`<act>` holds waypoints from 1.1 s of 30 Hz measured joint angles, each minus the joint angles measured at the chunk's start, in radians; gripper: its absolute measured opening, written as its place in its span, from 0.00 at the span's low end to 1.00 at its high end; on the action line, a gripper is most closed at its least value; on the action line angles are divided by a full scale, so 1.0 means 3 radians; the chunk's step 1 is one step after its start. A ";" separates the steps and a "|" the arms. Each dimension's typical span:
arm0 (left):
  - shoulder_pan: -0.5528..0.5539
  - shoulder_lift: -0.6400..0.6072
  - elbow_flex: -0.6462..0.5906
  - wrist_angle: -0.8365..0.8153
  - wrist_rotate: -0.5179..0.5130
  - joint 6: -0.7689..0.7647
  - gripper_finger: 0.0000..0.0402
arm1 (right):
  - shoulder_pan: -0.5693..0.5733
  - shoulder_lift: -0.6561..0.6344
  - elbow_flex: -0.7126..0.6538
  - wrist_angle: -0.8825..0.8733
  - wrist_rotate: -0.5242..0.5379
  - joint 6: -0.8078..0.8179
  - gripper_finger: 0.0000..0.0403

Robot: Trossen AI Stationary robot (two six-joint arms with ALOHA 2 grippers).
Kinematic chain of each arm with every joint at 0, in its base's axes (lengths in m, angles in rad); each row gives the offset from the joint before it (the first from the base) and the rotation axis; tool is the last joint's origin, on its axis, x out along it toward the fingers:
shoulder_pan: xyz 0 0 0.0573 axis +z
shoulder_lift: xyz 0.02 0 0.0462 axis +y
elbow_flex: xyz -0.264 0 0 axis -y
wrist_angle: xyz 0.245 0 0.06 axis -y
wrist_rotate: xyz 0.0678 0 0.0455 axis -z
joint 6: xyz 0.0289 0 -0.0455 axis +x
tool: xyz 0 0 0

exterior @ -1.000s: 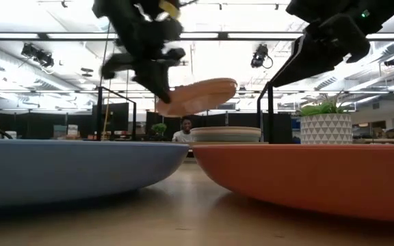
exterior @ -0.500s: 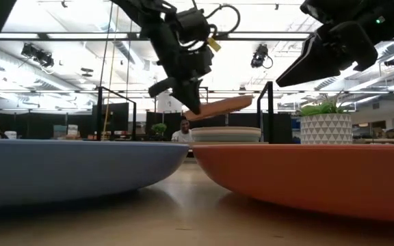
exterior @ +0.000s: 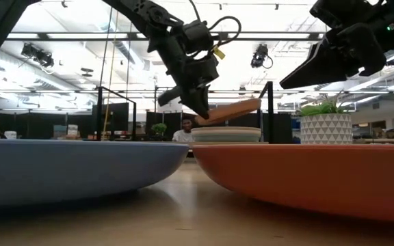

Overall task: Place and stack plates onto a shelf
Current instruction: Stack the brown plate on top of the gray plate on the shelf

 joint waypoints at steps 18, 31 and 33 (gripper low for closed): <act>0.0018 -0.0010 0.0000 -0.0120 0.0061 -0.0389 0.20 | 0.0111 0.0006 0.0000 0.0015 0.0020 0.0066 0.30; 0.0429 0.0013 -0.0001 0.0324 -0.0629 -0.0628 0.20 | 0.0111 0.0065 0.0000 0.0026 0.0020 0.0099 0.30; 0.0532 0.0022 -0.0006 0.0287 -0.0497 -0.0734 0.20 | 0.0111 0.0103 -0.0003 0.0015 0.0019 0.0097 0.30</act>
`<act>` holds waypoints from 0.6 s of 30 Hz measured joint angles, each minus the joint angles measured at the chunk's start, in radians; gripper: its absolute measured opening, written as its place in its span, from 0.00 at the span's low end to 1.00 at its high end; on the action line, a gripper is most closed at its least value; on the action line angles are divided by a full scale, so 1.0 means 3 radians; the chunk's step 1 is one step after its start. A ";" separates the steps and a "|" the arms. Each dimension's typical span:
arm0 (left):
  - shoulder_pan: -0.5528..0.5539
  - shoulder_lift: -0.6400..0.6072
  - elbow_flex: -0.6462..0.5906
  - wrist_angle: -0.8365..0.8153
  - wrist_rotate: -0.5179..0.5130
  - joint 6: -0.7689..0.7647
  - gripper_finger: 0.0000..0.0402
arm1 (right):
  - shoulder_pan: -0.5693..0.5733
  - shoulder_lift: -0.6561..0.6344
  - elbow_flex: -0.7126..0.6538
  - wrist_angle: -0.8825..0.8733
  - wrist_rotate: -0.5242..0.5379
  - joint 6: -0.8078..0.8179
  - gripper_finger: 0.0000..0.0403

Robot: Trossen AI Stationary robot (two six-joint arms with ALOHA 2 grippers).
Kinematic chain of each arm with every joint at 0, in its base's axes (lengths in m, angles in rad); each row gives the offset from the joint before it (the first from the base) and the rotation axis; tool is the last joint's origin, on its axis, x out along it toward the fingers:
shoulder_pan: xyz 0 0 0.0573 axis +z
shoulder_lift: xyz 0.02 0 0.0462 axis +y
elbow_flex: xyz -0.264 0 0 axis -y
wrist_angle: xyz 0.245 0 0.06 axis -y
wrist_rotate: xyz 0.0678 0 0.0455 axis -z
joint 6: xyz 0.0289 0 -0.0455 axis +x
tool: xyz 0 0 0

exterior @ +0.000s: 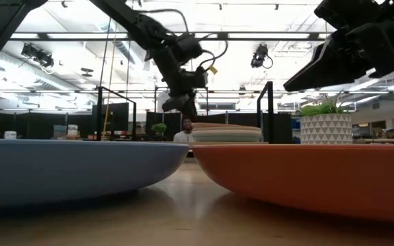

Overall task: Place and stack plates onto a shelf
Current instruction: Stack the brown plate on top of the gray plate on the shelf

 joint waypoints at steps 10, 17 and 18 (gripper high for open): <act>0.0087 0.0053 0.0001 -0.0068 0.0442 -0.0153 0.20 | -0.0006 0.0090 0.0000 0.0074 -0.0003 -0.0014 0.30; 0.0078 0.0059 0.0001 -0.0109 0.0495 -0.0182 0.20 | -0.0005 0.0090 0.0000 0.0125 -0.0003 -0.0055 0.30; 0.0083 0.0048 0.0001 -0.0098 0.0548 -0.0205 0.20 | -0.0004 0.0089 0.0000 0.0130 -0.0003 -0.0056 0.30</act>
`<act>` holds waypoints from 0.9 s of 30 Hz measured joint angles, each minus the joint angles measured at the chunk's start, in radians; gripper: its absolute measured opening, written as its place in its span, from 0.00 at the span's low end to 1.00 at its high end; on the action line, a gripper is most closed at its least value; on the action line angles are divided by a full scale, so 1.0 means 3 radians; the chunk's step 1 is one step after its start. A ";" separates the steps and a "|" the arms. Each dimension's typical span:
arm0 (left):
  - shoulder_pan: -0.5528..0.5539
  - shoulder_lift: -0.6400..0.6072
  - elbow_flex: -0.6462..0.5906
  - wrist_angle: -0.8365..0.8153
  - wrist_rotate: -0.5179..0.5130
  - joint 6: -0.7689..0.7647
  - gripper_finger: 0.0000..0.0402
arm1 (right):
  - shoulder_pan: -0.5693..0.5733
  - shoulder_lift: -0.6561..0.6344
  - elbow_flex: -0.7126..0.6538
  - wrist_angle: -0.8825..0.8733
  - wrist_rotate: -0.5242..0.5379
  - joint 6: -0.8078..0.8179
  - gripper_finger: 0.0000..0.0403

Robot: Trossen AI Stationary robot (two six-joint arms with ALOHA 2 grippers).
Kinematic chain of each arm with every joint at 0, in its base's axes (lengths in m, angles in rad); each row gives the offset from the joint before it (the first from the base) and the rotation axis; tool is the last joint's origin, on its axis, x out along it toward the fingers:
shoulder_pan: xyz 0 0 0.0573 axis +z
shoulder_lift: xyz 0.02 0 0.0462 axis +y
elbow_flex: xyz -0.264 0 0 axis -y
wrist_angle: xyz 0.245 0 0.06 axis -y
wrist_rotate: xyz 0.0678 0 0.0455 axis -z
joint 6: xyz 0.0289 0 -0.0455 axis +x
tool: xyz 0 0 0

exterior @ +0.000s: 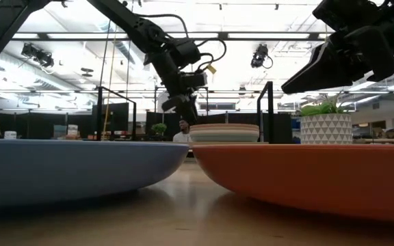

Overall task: Place and stack plates onto a shelf
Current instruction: Stack the brown plate on top of the gray plate on the shelf, then put the blue plate on the shelf

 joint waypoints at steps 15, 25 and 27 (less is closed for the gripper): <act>-0.0477 -0.0231 0.0000 -0.0600 0.0568 -0.0037 0.16 | 0.0000 0.0000 0.0000 -0.0031 -0.0015 -0.0150 0.30; -0.1507 -0.0800 0.0005 -0.1049 0.0224 -0.1630 0.17 | 0.0000 -0.0001 0.0002 -0.0111 -0.0535 -0.0354 0.30; -0.1767 -0.0815 0.0005 -0.1153 0.0038 -0.2023 0.21 | -0.0001 -0.0001 0.0003 -0.0108 -0.0526 -0.0410 0.30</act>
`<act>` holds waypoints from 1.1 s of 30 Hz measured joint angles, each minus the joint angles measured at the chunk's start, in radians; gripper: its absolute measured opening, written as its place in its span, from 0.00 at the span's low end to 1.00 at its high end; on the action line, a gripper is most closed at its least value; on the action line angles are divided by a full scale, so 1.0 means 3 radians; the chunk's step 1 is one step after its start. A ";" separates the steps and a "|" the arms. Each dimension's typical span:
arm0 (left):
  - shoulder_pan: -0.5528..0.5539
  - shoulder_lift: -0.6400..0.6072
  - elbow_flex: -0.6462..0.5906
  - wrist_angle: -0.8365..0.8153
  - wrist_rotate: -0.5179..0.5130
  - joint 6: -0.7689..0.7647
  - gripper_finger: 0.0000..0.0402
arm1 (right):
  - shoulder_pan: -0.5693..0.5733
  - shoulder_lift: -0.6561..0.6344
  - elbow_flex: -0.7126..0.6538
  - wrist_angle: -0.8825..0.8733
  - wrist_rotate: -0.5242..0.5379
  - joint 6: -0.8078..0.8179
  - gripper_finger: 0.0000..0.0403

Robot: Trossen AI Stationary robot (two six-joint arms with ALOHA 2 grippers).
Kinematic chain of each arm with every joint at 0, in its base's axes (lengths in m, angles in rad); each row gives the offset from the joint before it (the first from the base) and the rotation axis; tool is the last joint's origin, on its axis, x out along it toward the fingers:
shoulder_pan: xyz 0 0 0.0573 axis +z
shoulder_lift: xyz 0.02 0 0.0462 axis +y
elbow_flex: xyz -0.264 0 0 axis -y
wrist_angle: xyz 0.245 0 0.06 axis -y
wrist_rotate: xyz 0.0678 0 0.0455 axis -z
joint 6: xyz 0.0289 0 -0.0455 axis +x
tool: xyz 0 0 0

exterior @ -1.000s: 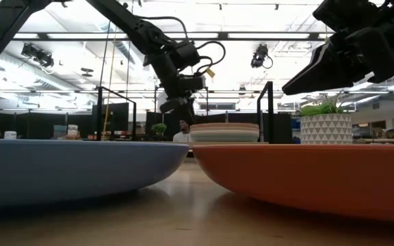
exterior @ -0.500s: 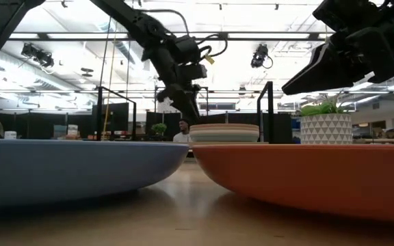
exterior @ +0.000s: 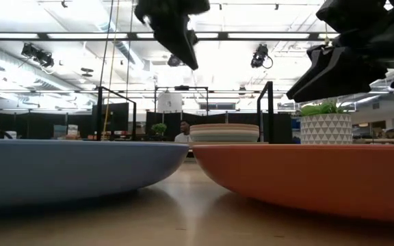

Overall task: Place and stack plates onto a shelf
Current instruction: Put the blue plate on the shelf

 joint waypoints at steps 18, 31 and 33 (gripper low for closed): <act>-0.1977 0.0211 -0.0003 -0.0094 -0.1197 -0.3044 0.37 | -0.0020 -0.0008 0.0000 0.0158 -0.0001 -0.0429 0.30; -0.2397 0.0833 -0.0003 0.0512 -0.1227 -0.4023 0.36 | 0.0083 -0.0008 0.0000 0.0382 -0.0111 -0.0494 0.30; -0.2425 0.0902 -0.0003 0.0591 -0.1218 -0.4048 0.36 | 0.0113 -0.0008 0.0000 0.0383 -0.0110 -0.0495 0.30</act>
